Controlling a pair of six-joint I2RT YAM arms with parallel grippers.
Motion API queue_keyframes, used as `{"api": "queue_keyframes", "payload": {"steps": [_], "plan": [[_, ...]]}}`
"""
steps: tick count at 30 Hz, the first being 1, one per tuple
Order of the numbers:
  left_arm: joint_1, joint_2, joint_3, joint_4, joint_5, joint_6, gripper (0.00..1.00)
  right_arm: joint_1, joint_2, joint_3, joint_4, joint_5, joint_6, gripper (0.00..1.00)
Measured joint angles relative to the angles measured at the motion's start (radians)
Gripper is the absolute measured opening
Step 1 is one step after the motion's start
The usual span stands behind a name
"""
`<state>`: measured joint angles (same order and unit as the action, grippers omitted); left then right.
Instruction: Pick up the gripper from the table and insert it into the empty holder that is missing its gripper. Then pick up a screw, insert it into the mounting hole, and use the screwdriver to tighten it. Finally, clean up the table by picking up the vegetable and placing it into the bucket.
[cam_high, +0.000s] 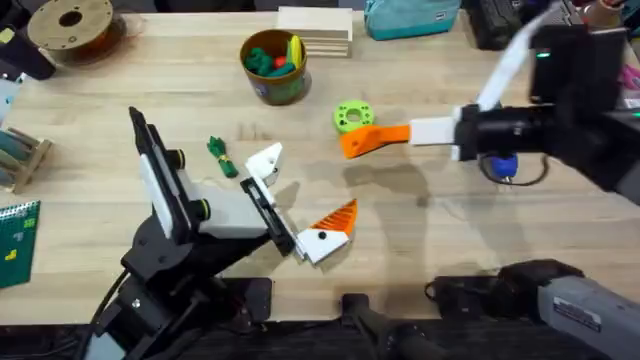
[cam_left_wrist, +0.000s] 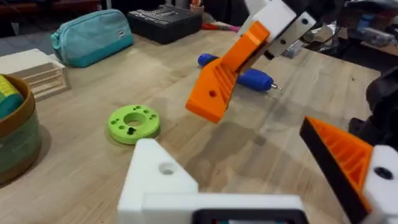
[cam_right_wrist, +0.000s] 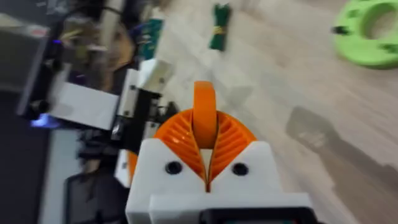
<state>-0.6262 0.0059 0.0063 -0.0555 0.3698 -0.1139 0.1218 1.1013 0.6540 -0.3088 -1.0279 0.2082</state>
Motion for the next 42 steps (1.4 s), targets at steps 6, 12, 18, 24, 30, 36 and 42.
{"api": "queue_keyframes", "payload": {"steps": [6,12,18,24,30,36,42], "plan": [[0.0,0.0,0.0,0.0,0.0,0.0,0.987,0.133,0.16,-0.002,0.28,-0.16,0.246,0.018],[0.0,0.0,0.0,0.0,0.0,0.0,0.987,0.196,0.269,-0.002,0.44,-0.228,0.446,0.018],[0.0,0.0,0.0,0.003,0.0,0.0,0.987,0.203,0.316,-0.002,0.444,-0.25,0.541,0.018],[0.0,0.0,0.0,0.003,0.0,-0.023,0.987,0.215,0.319,-0.002,0.458,-0.253,0.601,0.018],[0.0,0.0,0.0,0.003,0.0,-0.067,0.987,0.259,0.319,-0.002,0.47,-0.253,0.649,0.018],[0.0,0.0,0.0,0.002,0.0,-0.079,0.987,0.267,0.319,-0.002,0.508,-0.248,0.685,0.018],[0.0,0.0,0.0,0.002,0.0,-0.082,0.987,0.269,0.319,-0.002,0.524,-0.227,0.726,0.018]]}}
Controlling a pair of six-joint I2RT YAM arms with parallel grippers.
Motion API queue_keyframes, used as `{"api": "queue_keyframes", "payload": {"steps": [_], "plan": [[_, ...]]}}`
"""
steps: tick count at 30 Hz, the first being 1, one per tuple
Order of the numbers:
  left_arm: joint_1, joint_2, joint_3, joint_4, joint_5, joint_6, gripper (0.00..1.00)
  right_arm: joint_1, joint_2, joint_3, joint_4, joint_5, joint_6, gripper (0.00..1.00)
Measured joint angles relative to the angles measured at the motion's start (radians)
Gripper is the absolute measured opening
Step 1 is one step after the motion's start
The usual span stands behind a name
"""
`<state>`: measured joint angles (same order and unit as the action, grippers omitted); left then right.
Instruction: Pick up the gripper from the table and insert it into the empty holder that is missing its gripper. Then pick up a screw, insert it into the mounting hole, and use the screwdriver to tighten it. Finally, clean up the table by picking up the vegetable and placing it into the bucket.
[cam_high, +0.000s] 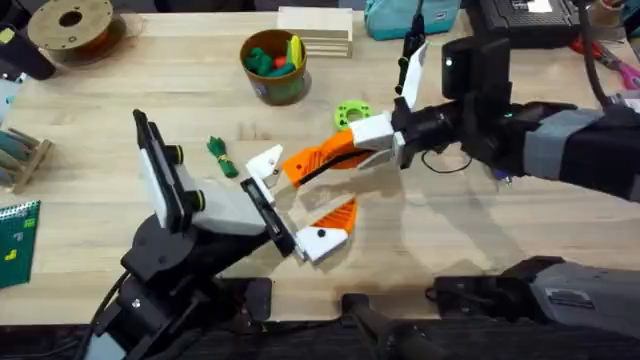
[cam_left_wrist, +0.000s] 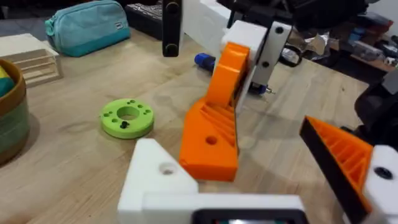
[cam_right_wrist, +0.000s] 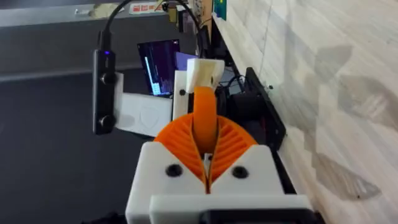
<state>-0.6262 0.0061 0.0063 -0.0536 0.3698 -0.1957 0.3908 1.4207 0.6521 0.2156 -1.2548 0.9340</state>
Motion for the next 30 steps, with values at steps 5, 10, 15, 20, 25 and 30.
{"api": "queue_keyframes", "payload": {"steps": [5,10,15,20,25,30], "plan": [[0.0,0.0,0.0,0.0,0.0,0.0,0.987,0.006,0.0,0.0,0.027,0.021,0.02,0.018],[0.0,0.0,0.0,0.0,0.0,0.0,0.987,0.009,0.0,0.0,0.032,0.042,0.037,0.018],[0.0,0.0,0.0,0.0,0.0,0.0,0.987,0.029,0.0,0.0,0.039,0.075,0.047,0.018],[0.0,0.0,0.0,-0.002,-0.011,-0.004,0.987,0.044,0.019,0.0,0.093,0.088,0.075,0.018],[0.005,0.0,0.0,-0.003,-0.054,-0.008,0.987,0.064,0.093,0.0,0.246,0.087,0.151,0.016],[0.002,0.001,0.0,-0.005,-0.044,-0.031,0.987,0.093,0.165,0.005,0.326,0.077,0.233,0.016]]}}
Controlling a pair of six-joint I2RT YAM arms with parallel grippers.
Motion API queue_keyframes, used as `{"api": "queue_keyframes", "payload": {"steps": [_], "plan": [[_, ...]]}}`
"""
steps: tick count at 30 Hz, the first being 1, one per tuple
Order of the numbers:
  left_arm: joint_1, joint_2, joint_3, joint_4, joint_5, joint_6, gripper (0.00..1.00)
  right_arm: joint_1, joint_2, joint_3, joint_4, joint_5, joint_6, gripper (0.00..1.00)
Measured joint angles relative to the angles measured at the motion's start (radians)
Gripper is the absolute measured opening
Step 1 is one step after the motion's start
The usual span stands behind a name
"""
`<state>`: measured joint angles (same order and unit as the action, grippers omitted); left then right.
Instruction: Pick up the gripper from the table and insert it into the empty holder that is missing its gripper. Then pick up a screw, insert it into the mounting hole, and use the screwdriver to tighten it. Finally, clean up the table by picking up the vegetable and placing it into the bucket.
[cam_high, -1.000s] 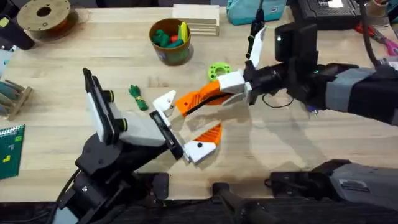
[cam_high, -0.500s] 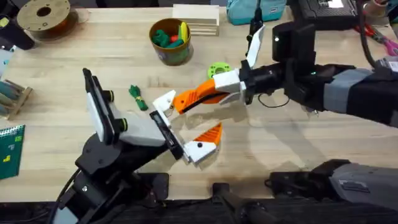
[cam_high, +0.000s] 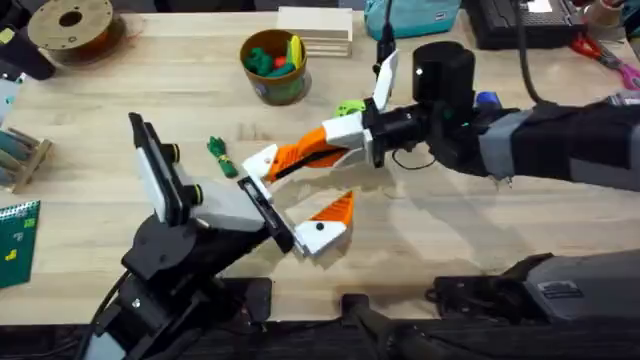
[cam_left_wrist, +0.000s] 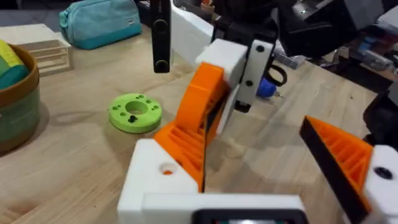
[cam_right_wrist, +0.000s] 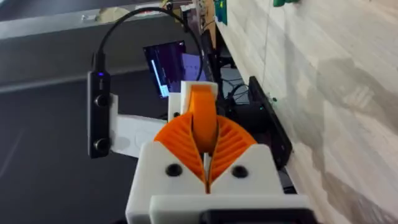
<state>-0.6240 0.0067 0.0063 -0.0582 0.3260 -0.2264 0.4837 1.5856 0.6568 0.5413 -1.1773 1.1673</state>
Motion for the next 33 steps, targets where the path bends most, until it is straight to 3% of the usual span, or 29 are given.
{"api": "queue_keyframes", "payload": {"steps": [19,33], "plan": [[0.01,0.001,0.0,-0.003,-0.041,-0.022,0.987,0.046,0.138,0.13,0.001,-0.036,0.045,0.015],[0.011,0.001,0.0,-0.004,-0.044,-0.022,0.987,0.046,0.145,0.136,0.001,-0.044,0.044,0.015]]}}
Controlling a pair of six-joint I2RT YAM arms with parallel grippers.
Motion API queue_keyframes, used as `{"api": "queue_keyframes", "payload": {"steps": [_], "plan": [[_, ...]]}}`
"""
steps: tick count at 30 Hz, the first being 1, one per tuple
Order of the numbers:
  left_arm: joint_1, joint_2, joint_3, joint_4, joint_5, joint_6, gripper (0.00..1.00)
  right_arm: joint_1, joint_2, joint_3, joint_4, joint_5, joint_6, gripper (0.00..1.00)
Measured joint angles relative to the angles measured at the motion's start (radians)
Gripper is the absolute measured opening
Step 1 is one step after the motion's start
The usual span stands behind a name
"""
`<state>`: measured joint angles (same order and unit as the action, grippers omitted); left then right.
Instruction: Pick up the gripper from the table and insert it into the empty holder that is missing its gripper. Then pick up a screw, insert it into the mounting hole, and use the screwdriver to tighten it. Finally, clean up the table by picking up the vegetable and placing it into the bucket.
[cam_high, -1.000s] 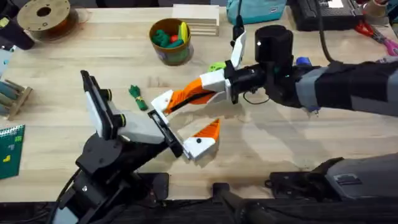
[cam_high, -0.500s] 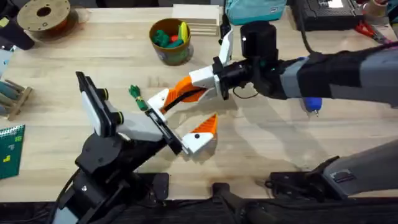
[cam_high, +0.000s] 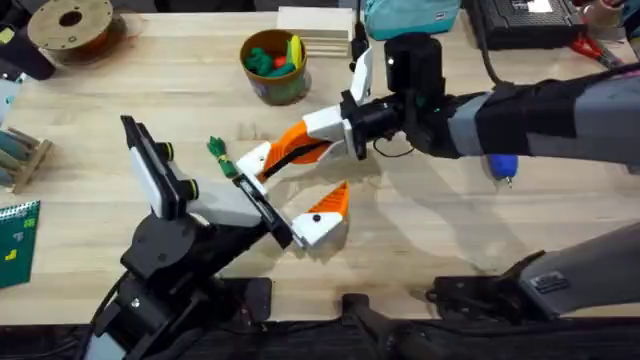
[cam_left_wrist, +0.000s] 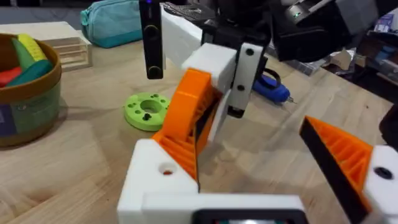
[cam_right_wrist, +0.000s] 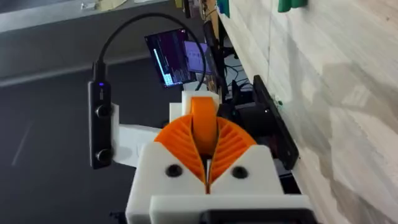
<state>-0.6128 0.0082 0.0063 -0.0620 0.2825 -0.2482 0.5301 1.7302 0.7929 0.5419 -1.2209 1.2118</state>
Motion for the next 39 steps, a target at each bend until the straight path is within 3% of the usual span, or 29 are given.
{"api": "queue_keyframes", "payload": {"steps": [12,18,31,39], "plan": [[0.0,-0.002,0.0,0.0,-0.011,0.009,0.987,0.002,0.009,0.0,0.051,-0.005,0.001,0.016],[0.0,-0.002,0.0,0.0,-0.012,0.012,0.987,0.002,0.009,0.0,0.053,-0.007,0.001,0.065],[-0.005,-0.002,0.0,0.003,0.025,0.021,0.987,0.019,0.009,0.0,0.053,-0.007,0.0,0.191],[-0.006,-0.002,0.0,0.005,0.04,0.032,0.988,0.01,0.019,0.0,0.049,-0.03,0.0,0.352]]}}
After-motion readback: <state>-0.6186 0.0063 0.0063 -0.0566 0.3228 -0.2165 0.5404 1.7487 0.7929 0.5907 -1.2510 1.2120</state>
